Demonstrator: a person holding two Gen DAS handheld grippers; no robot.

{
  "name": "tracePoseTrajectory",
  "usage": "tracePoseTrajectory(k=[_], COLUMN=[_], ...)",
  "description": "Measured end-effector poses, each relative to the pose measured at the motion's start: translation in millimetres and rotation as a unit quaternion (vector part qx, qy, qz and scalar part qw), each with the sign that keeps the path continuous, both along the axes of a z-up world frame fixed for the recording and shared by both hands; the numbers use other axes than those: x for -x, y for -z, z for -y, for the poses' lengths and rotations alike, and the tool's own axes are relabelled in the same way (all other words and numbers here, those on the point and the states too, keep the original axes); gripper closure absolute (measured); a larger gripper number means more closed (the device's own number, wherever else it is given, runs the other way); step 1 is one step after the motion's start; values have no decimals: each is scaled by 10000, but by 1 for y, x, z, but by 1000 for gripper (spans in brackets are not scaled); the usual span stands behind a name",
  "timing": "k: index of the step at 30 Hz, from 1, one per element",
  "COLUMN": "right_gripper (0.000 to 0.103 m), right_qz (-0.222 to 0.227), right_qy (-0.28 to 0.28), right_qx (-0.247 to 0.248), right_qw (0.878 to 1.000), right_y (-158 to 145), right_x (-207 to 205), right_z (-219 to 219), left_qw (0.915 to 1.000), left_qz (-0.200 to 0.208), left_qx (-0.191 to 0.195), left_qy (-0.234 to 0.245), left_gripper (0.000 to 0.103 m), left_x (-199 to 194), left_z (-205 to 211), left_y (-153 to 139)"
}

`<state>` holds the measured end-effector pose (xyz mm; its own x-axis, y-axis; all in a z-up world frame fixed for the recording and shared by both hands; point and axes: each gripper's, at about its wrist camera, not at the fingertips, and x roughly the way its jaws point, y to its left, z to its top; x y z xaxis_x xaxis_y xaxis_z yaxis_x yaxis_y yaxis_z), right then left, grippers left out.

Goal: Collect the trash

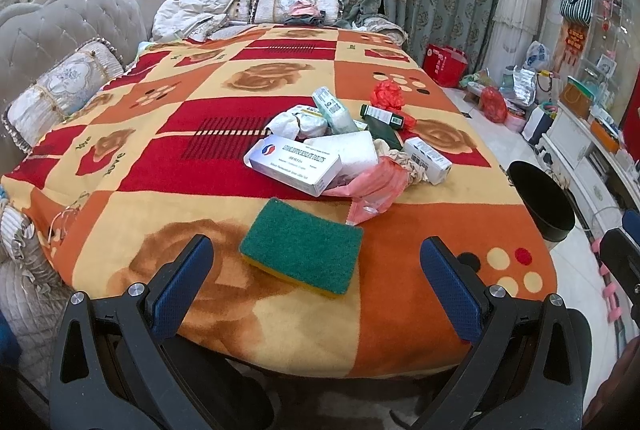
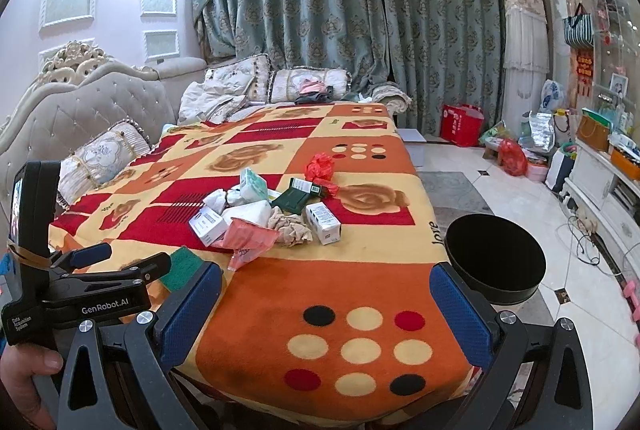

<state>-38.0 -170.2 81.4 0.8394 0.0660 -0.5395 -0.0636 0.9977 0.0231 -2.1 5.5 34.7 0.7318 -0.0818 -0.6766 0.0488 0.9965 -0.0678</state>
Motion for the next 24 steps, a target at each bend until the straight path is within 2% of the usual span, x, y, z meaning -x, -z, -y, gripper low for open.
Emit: tracePoseTrajectory(k=[6, 16, 21, 24], right_gripper=[0, 0, 0, 0], right_qz=[-27, -228, -332, -408], right_qy=[-22, -232, -259, -260], right_qx=[-13, -79, -242, -329], right_qw=[10000, 9994, 9988, 9983], right_y=[2, 23, 34, 41], right_x=[-2, -16, -24, -28], right_z=[-1, -6, -2, 3], left_qw=[10000, 9949, 9932, 9913], left_qz=[-60, -776, -986, -1139], left_qx=[3, 591, 509, 586], left_qy=[-65, -269, -349, -295], left_gripper=[0, 0, 0, 0], left_x=[-2, -26, -45, -54], left_z=[-4, -29, -16, -11], left_y=[7, 47, 61, 70])
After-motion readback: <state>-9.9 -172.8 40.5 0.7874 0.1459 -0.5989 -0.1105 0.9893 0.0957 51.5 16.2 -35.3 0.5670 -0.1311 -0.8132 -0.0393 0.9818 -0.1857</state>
